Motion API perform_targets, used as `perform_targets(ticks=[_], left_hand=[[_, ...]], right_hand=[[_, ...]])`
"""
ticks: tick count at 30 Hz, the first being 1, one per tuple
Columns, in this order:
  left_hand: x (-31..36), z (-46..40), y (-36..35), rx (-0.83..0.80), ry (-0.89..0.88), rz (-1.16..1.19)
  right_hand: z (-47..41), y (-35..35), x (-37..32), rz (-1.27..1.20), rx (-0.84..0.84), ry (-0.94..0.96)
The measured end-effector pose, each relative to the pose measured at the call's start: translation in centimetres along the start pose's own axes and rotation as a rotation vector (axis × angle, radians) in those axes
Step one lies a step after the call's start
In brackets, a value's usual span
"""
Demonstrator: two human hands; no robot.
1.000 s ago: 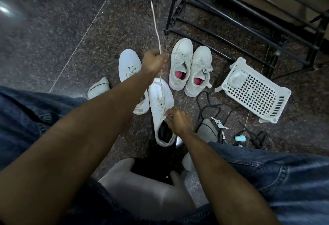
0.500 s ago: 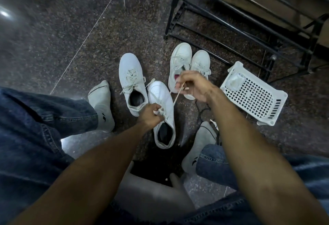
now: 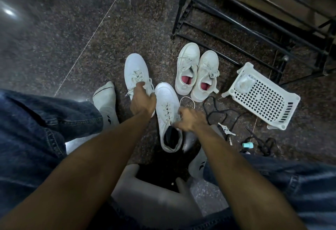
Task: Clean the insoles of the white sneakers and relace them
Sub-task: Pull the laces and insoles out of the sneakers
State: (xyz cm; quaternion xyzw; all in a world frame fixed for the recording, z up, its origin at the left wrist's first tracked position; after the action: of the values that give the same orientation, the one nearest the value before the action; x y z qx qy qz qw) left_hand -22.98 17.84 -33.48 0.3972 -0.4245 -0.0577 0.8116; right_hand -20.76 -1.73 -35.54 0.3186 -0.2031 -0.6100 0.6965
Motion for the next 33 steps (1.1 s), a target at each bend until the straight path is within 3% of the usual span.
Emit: perform_targets(ticks=[3,5,7,9,16,20,26,31,33], left_hand=[[0.7,1.9,-1.1,-0.045,-0.297,-0.238],[0.5,3.9,-3.3,-0.203,-0.46,-0.304],[-0.8,5.7,-6.0,-0.427,-0.478,-0.394],[-2.0,6.7,-7.5,-0.523,-0.411,-0.459],[-4.3,5.2,-6.1,-0.5,-0.233,-0.396],[-4.5,4.6,-5.3,-0.513,-0.269,-0.378],[-2.5,5.5,-7.3,-0.519,-0.592,-0.561],[-0.8,5.0,-8.0,-0.396,-0.69,-0.671],[0.0,4.4,-8.2,-0.418,-0.724,-0.657]], right_hand=[[0.6,-2.5,-1.0,0.022,-0.025,0.004],[0.7,-2.6,-1.0,-0.04,0.059,-0.03],[0.5,-2.7,-0.6,-0.123,0.099,-0.068],[0.4,-2.7,-0.4,-0.172,0.097,-0.074],[-0.1,-1.9,2.7,-0.218,0.146,-0.073],[0.0,-1.5,3.3,-0.252,0.157,-0.1],[0.3,-2.5,2.0,-0.276,0.136,-0.125],[0.4,-2.7,1.3,-0.307,0.14,-0.114],[0.4,-2.7,1.4,-0.331,0.141,-0.128]])
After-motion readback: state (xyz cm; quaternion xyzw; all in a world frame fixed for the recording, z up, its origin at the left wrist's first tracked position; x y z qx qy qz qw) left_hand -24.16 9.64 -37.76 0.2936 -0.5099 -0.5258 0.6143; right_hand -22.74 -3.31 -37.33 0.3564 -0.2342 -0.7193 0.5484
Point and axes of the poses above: each hand's wrist, its own z-axis away from the middle knuckle, its own y-axis out of the back of the hand, x = y × z, the point moved 8 cm from there along -z, towards the middle knuckle, and after that the axes turned 5 degrees about -y, right-handed, at the moved point
